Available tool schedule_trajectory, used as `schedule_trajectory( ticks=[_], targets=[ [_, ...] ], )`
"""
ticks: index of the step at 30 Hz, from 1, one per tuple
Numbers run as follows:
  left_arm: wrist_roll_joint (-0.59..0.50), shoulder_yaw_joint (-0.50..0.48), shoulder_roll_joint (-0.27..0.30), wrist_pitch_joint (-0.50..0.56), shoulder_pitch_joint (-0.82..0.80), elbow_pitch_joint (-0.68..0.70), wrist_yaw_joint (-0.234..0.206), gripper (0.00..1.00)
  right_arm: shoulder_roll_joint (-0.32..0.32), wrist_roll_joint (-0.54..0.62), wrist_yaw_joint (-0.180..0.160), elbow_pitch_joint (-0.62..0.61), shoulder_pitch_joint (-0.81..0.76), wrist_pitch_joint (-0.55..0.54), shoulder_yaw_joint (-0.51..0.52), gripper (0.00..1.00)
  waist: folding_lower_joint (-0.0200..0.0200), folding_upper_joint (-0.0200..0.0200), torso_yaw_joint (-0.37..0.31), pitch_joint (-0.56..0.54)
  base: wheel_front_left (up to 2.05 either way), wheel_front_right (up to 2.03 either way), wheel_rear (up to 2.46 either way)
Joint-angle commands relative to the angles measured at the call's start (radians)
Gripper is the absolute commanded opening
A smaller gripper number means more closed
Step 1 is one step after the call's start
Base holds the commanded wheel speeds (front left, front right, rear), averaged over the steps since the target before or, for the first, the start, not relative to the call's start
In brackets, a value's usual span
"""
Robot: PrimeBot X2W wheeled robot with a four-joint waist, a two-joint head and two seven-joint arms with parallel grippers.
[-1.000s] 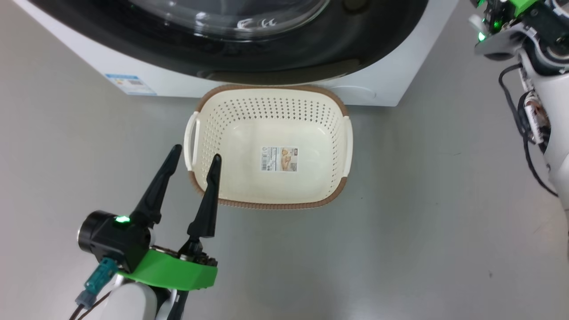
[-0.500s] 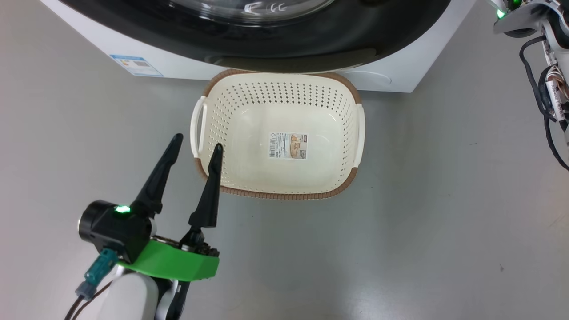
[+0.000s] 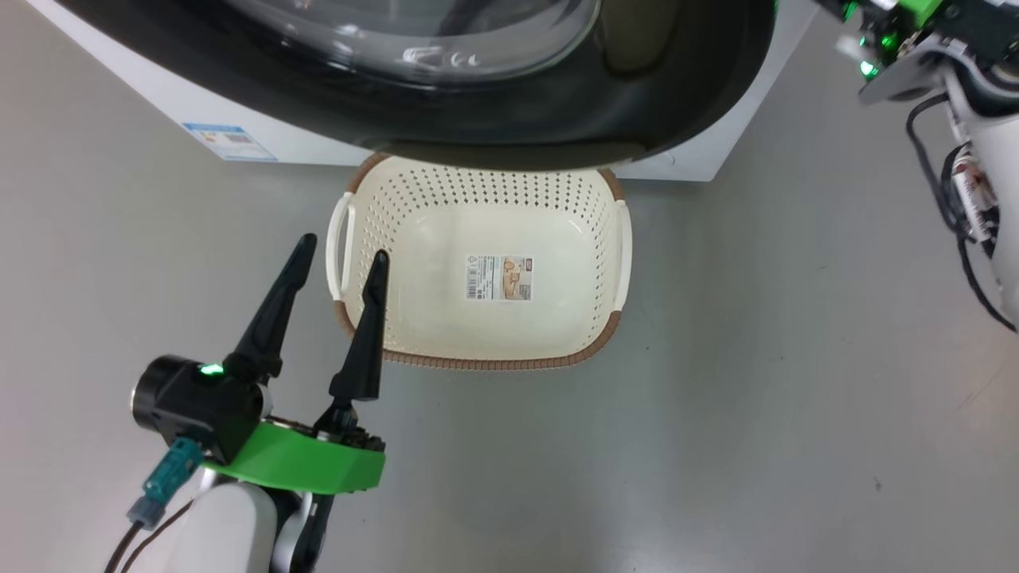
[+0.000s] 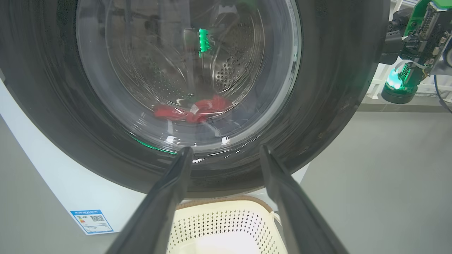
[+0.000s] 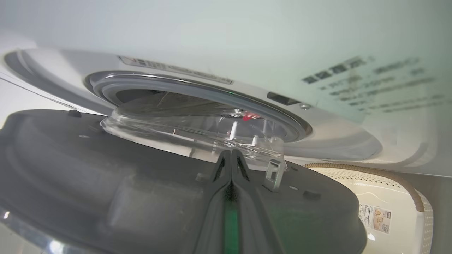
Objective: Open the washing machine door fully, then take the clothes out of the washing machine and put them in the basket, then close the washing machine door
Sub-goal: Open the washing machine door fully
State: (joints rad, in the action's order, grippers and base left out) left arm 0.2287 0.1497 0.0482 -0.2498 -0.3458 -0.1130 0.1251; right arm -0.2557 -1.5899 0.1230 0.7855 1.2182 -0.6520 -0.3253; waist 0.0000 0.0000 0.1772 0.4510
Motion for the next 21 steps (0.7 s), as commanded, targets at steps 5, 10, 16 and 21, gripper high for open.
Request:
schedule_trajectory(
  ticks=[5,10,16,21],
  targets=[
    [-0.002,-0.039,0.015,-0.012,0.012,0.016,0.006,1.00,0.059,0.019,0.008,-0.048,-0.064,-0.039,-0.044,0.00,0.0000,0.0000,-0.015,-0.031,0.00,0.00,0.00],
    [0.002,-0.040,0.017,-0.012,0.023,0.008,0.006,1.00,0.072,0.017,0.008,-0.057,-0.104,-0.054,-0.059,0.00,0.0000,0.0000,-0.021,-0.058,0.00,0.00,0.00],
    [0.002,-0.046,0.022,-0.012,0.034,0.010,0.006,1.00,0.081,0.013,0.008,-0.069,-0.127,-0.068,-0.065,0.00,0.0000,0.0000,-0.029,-0.073,0.00,0.00,0.00],
    [0.000,-0.054,0.024,-0.012,0.038,0.014,0.006,1.00,0.083,0.017,0.008,-0.073,-0.132,-0.065,-0.065,0.00,0.0000,0.0000,-0.037,-0.074,0.00,0.00,0.00]
  ],
)
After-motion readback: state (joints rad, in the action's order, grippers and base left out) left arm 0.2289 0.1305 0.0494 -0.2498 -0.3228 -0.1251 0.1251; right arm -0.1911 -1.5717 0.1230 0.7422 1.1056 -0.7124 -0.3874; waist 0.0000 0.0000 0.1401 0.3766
